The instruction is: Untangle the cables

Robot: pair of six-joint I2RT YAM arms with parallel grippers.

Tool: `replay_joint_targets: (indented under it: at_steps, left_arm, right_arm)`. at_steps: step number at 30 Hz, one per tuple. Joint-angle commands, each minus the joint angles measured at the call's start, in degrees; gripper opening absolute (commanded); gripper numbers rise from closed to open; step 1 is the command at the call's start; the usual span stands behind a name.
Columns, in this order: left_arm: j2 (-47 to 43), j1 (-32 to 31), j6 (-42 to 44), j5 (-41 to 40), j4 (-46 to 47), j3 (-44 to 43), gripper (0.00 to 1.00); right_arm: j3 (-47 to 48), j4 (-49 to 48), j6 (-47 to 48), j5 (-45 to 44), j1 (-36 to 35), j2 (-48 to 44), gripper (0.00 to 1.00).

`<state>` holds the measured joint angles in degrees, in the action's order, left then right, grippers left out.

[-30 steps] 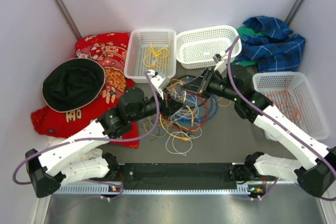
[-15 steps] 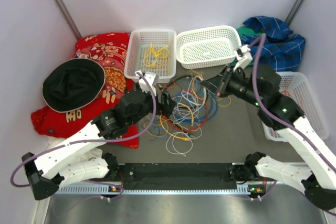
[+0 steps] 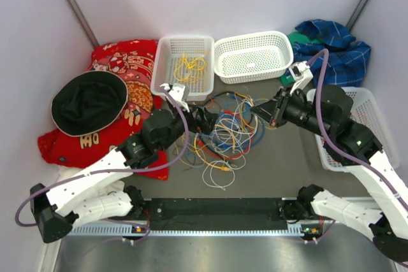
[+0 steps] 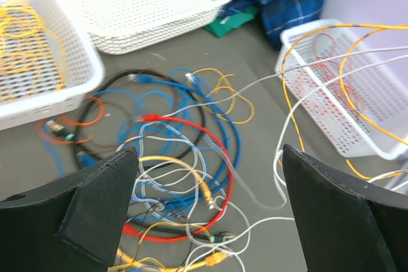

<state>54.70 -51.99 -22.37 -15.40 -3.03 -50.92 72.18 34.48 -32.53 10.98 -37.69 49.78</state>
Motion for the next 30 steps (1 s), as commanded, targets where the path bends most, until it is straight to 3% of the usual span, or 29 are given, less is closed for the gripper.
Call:
replay_joint_targets:
  at_steps: [1, 6, 20, 24, 28, 29, 30]
  left_arm:
    - [2.2, 0.4, 0.3, 5.8, 15.7, 1.6, 0.99]
    - [6.5, 0.5, 2.7, 11.0, 22.3, -0.1, 0.99]
    - [15.5, 1.9, 9.6, 12.0, 31.1, -6.3, 0.94]
    - [18.1, 3.0, 9.2, 15.1, 33.5, -7.2, 0.79]
    - [19.8, 3.6, 8.6, 19.9, 34.9, -8.3, 0.32]
    - [20.0, 3.6, 8.7, 21.4, 34.9, -8.8, 0.08]
    - [20.2, 3.6, 9.1, 21.4, 34.3, -9.3, 0.00]
  right_arm:
    - [3.2, -0.2, 0.9, 2.2, 0.2, -1.6, 0.00]
    - [2.4, -0.3, 0.8, 3.2, 0.2, -2.1, 0.00]
    - [0.3, -0.8, 0.2, 4.9, 0.2, -2.5, 0.00]
    - [0.1, -0.8, 0.0, 5.2, 0.2, -2.5, 0.00]
    - [-0.2, -0.6, 0.0, 4.8, 0.2, -2.8, 0.00]
    - [-0.1, -0.5, 0.2, 4.7, 0.2, -2.8, 0.00]
    - [-0.1, -0.2, 0.3, 4.0, 0.2, -3.0, 0.08]
